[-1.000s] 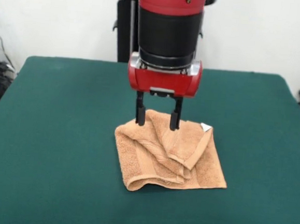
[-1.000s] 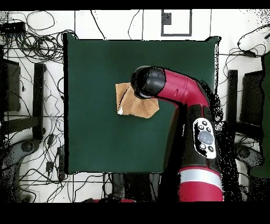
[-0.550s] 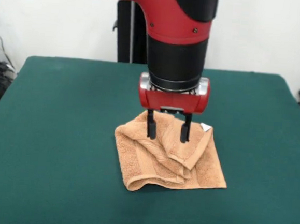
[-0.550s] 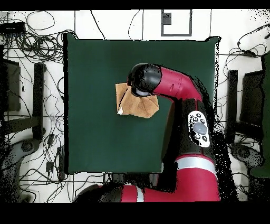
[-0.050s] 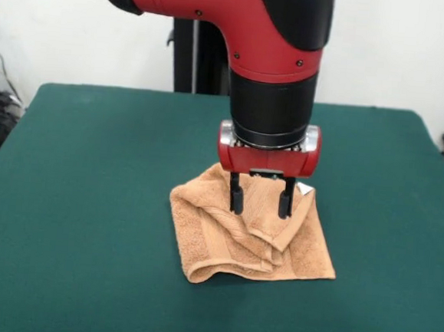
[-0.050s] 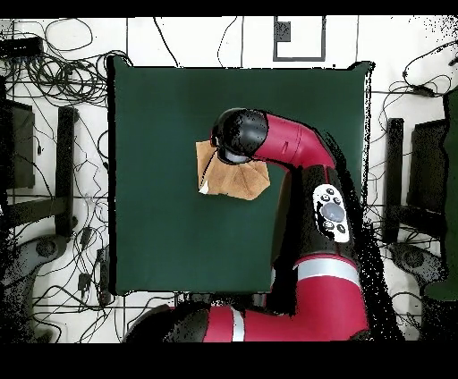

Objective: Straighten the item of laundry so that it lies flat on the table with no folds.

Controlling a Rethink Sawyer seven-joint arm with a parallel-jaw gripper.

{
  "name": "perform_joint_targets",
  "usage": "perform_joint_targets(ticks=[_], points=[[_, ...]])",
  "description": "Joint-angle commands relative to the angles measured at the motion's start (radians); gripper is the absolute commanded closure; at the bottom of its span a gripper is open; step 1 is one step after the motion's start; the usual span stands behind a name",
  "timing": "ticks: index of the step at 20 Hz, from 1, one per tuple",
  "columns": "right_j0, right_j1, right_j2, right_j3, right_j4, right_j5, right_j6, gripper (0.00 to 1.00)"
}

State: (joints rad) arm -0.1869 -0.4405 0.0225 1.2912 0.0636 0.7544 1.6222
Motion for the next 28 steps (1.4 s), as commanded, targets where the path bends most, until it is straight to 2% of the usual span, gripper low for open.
perform_joint_targets(ticks=[1,8,13,17,23,28], points=[[0.015,-0.002,0.104,0.002,0.024,0.059,0.081,0.00],[0.022,0.001,0.092,0.004,0.023,0.027,0.104,0.00],[0.026,-0.005,0.089,-0.003,0.027,0.129,0.099,0.00],[0.043,0.036,0.059,-0.067,0.009,0.162,0.121,0.00],[0.049,0.098,0.042,-0.113,-0.001,0.146,0.137,0.00],[0.051,0.114,0.037,-0.132,0.001,0.148,0.142,0.00]])
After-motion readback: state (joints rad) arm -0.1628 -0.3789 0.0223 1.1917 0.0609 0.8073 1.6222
